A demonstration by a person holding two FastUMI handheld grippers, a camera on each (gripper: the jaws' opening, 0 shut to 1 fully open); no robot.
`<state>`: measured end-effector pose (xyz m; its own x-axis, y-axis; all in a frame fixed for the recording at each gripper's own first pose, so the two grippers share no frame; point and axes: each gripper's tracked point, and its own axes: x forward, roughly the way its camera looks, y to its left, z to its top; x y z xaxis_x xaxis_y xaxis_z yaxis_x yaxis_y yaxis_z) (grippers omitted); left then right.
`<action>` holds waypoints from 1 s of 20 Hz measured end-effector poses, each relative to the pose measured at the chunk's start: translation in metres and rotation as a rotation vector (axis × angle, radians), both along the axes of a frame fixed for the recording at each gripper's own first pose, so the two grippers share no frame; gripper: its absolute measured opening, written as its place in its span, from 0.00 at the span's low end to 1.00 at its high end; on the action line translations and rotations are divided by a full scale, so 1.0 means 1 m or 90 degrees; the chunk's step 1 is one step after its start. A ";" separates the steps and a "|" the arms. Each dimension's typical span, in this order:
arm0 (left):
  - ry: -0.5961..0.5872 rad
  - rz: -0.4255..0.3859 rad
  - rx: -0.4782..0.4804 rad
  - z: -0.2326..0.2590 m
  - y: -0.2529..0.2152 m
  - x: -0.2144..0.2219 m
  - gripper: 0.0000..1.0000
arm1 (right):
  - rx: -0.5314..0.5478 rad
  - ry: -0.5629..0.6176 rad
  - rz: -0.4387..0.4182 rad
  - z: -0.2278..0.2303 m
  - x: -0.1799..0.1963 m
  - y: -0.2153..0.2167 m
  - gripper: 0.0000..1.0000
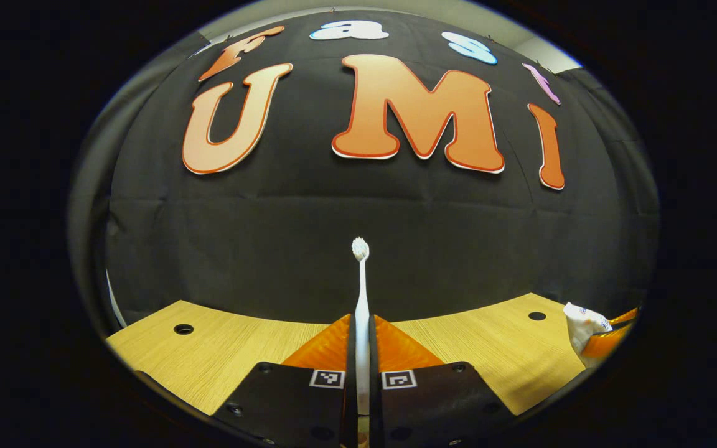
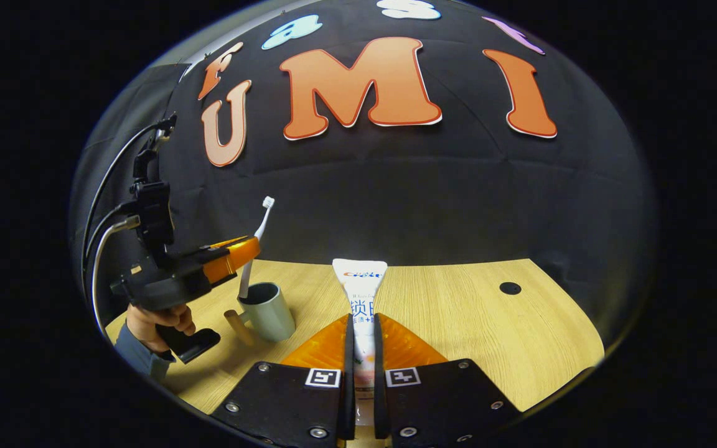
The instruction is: Put the toothbrush and toothpaste on the desktop into the cup, then pick up the cup and place it on the coaster on the desktop.
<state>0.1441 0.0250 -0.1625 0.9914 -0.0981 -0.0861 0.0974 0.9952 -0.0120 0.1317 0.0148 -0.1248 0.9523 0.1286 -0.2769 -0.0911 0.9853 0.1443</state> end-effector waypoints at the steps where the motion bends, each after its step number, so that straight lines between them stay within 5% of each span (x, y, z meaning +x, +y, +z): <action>1: 0.001 -0.001 0.000 -0.001 0.000 0.001 0.07 | -0.002 -0.002 0.000 0.001 0.002 0.001 0.12; 20: 0.100 -0.017 0.005 -0.043 0.005 -0.010 0.08 | 0.025 -0.041 0.029 0.030 0.047 0.044 0.12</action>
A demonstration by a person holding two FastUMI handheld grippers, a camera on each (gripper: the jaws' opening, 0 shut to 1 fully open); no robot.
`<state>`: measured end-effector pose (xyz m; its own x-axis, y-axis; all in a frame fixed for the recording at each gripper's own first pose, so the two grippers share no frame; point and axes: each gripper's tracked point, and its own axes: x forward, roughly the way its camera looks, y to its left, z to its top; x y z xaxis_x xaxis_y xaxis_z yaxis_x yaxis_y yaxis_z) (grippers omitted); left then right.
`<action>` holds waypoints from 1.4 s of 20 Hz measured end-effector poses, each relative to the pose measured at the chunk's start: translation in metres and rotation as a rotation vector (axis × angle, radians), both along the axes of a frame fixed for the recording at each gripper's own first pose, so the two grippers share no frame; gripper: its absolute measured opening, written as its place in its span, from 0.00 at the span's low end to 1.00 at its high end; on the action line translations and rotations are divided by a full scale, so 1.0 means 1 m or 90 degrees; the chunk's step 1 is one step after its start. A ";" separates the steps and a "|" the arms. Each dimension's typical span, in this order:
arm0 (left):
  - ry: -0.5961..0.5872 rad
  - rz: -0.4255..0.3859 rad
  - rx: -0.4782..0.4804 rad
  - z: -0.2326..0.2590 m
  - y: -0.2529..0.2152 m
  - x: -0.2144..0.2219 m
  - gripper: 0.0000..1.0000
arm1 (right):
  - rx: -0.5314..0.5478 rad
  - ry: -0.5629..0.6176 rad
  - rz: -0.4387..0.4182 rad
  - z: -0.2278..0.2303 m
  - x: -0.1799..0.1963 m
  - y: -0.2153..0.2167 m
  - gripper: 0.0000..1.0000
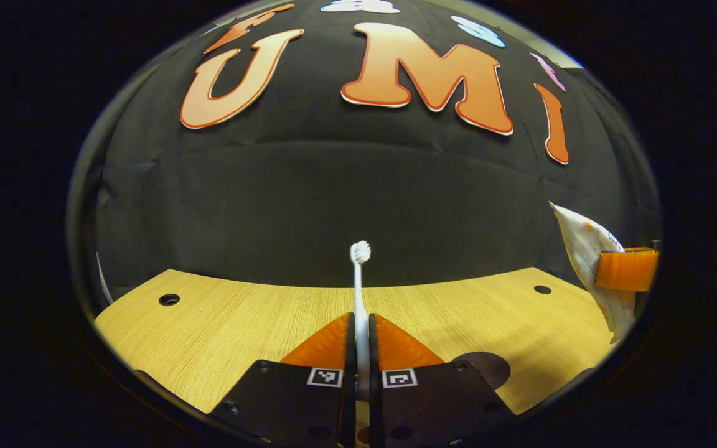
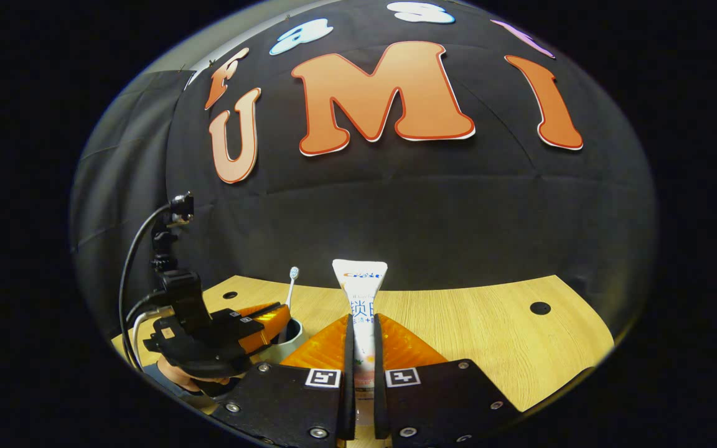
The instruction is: Put the toothbrush and toothpaste on the desktop into the cup, then pick up the cup and place it on the coaster on the desktop.
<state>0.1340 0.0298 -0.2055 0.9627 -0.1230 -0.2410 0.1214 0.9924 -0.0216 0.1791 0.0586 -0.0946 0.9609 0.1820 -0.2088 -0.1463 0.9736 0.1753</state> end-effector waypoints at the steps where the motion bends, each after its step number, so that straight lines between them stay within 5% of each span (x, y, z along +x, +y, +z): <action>1: 0.001 -0.005 0.004 0.002 0.001 -0.002 0.10 | -0.004 0.000 0.003 0.000 0.001 0.003 0.12; 4: -0.016 -0.034 -0.016 0.008 -0.009 -0.003 0.16 | -0.014 -0.011 0.003 0.006 0.006 0.008 0.12; 5: -0.012 -0.044 -0.018 0.007 -0.012 -0.004 0.32 | -0.013 -0.011 0.008 0.007 0.007 0.011 0.12; 6: -0.010 -0.049 -0.020 0.008 -0.011 -0.006 0.29 | -0.012 -0.011 0.011 0.007 0.007 0.014 0.12; 7: -0.006 -0.051 -0.024 0.009 -0.011 -0.008 0.55 | -0.014 -0.011 0.013 0.008 0.008 0.016 0.12; 9: -0.010 -0.046 -0.026 0.012 -0.009 -0.012 0.77 | -0.017 -0.014 0.012 0.009 0.010 0.018 0.12; 12: -0.013 -0.070 -0.035 0.015 -0.014 -0.016 0.80 | -0.010 -0.022 0.018 0.015 0.012 0.023 0.12; 15: -0.007 -0.080 -0.034 0.018 -0.009 -0.025 0.98 | -0.005 -0.024 0.021 0.018 0.015 0.028 0.12; 28: -0.096 -0.064 0.039 0.056 0.022 -0.019 0.98 | 0.043 -0.090 0.062 0.048 0.060 0.085 0.12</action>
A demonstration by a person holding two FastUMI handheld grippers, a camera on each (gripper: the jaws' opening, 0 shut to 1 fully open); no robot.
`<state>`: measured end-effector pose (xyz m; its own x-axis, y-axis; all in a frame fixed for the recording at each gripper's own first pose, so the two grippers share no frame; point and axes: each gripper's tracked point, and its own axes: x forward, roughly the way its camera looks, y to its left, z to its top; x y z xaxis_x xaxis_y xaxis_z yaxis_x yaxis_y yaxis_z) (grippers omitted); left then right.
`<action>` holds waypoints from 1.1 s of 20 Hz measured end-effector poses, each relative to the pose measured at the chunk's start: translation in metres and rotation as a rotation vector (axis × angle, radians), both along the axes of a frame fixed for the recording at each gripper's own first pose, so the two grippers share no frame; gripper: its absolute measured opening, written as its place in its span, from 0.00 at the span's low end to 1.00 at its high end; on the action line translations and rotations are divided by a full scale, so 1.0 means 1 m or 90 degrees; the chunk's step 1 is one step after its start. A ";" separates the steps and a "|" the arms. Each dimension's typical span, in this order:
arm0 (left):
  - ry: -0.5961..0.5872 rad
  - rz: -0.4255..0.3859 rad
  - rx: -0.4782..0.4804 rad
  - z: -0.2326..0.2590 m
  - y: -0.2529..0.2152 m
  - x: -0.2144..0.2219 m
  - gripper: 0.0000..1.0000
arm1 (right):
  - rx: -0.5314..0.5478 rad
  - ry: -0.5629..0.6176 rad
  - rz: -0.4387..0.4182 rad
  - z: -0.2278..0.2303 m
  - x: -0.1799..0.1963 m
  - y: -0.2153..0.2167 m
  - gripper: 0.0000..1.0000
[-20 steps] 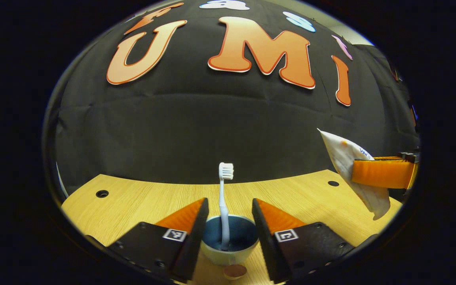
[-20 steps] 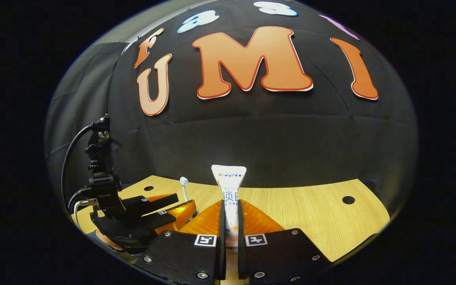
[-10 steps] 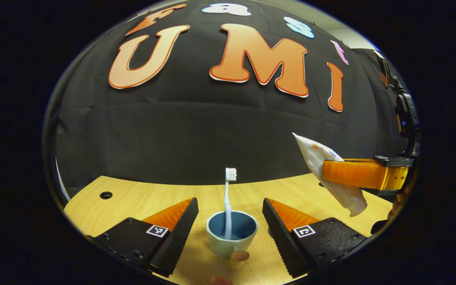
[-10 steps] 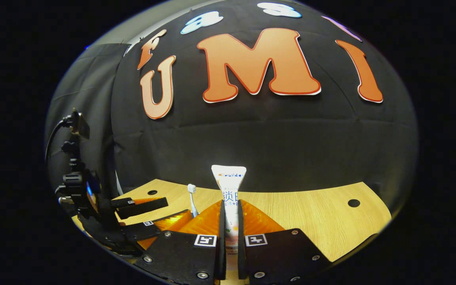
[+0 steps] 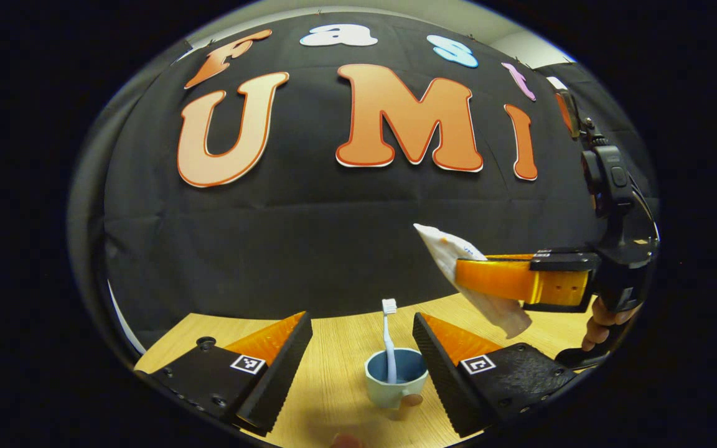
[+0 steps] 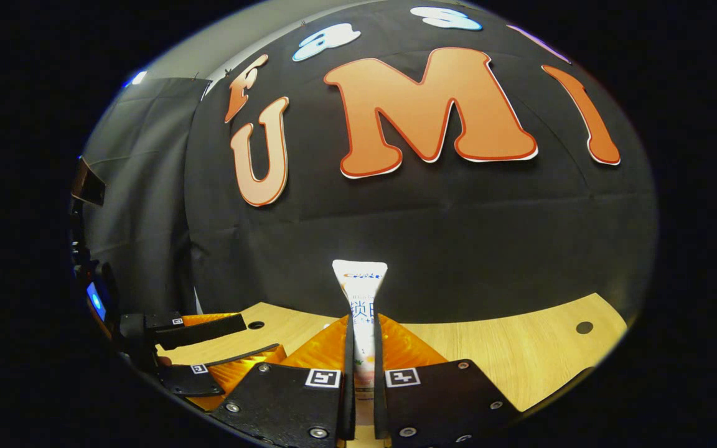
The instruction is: Put the toothbrush and toothpaste on the desktop into the cup, then pick up the cup and place it on the coaster on the desktop.
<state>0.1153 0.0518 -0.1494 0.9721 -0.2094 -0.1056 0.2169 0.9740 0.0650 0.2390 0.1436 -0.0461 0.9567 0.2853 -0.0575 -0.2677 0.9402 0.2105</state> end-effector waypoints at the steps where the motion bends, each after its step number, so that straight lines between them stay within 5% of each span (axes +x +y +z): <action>1: -0.006 -0.002 -0.007 0.003 0.000 0.000 0.98 | 0.008 -0.003 0.002 0.001 0.005 0.004 0.12; 12: -0.025 0.052 -0.050 0.013 0.025 0.008 0.96 | 0.072 -0.051 0.048 -0.011 0.032 0.043 0.12; 22: -0.011 0.068 -0.066 0.010 0.029 0.009 0.97 | 0.044 -0.092 0.086 -0.037 0.034 0.079 0.12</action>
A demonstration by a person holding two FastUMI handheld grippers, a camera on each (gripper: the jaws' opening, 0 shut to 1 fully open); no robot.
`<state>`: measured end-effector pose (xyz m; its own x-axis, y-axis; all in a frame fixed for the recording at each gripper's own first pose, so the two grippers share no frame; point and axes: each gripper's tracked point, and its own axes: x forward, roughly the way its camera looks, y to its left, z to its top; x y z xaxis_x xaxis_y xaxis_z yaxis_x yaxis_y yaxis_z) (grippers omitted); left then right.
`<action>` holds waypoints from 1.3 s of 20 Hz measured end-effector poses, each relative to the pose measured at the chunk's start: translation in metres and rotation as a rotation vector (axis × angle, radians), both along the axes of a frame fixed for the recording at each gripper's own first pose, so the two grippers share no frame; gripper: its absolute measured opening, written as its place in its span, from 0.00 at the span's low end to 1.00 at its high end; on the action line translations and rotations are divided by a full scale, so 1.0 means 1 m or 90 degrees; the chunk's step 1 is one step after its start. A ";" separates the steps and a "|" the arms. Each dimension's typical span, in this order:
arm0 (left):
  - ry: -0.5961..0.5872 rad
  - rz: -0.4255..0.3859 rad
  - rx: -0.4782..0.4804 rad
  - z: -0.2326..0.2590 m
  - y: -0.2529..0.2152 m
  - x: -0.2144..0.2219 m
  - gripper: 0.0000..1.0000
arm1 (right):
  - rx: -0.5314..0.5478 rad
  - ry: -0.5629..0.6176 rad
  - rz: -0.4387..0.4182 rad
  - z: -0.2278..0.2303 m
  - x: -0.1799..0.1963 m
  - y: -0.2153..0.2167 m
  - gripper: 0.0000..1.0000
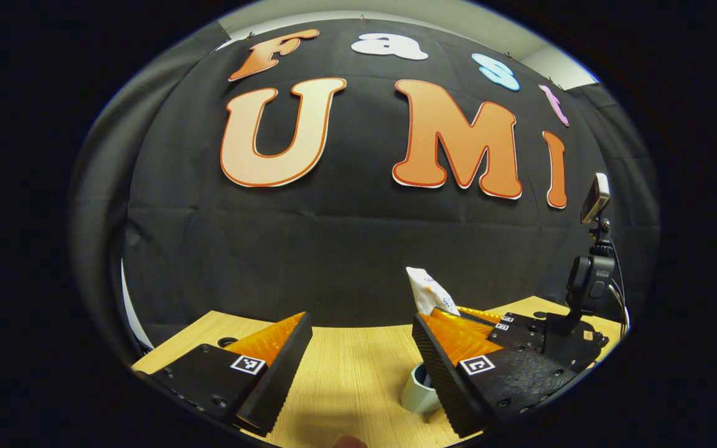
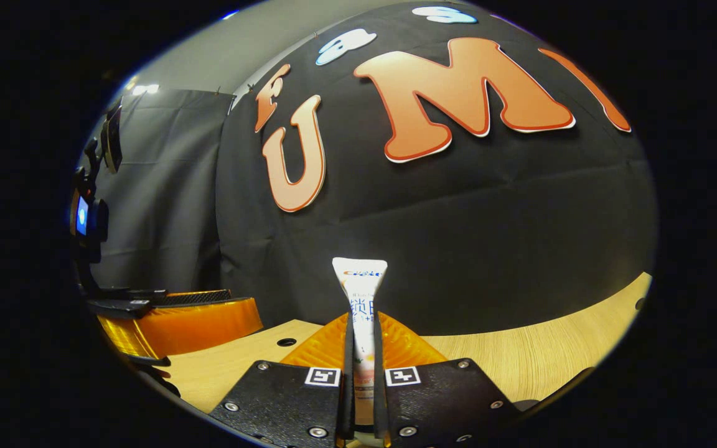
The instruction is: Put the toothbrush and toothpaste on the desktop into the cup, then pick up the cup and place it on the coaster on the desktop.
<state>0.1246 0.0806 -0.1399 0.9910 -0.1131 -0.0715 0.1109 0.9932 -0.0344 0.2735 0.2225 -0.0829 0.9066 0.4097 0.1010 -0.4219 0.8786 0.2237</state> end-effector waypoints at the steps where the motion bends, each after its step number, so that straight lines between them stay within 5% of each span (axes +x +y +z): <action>1: 0.003 0.000 0.000 -0.002 0.000 0.000 0.97 | -0.003 -0.003 -0.003 -0.002 0.000 0.000 0.12; 19: 0.069 -0.028 -0.017 -0.023 -0.016 -0.008 0.97 | -0.066 0.074 -0.015 -0.049 -0.005 -0.007 0.18; 26: 0.113 -0.062 -0.029 -0.032 -0.031 -0.019 0.97 | -0.084 0.081 -0.012 -0.033 -0.035 -0.035 0.34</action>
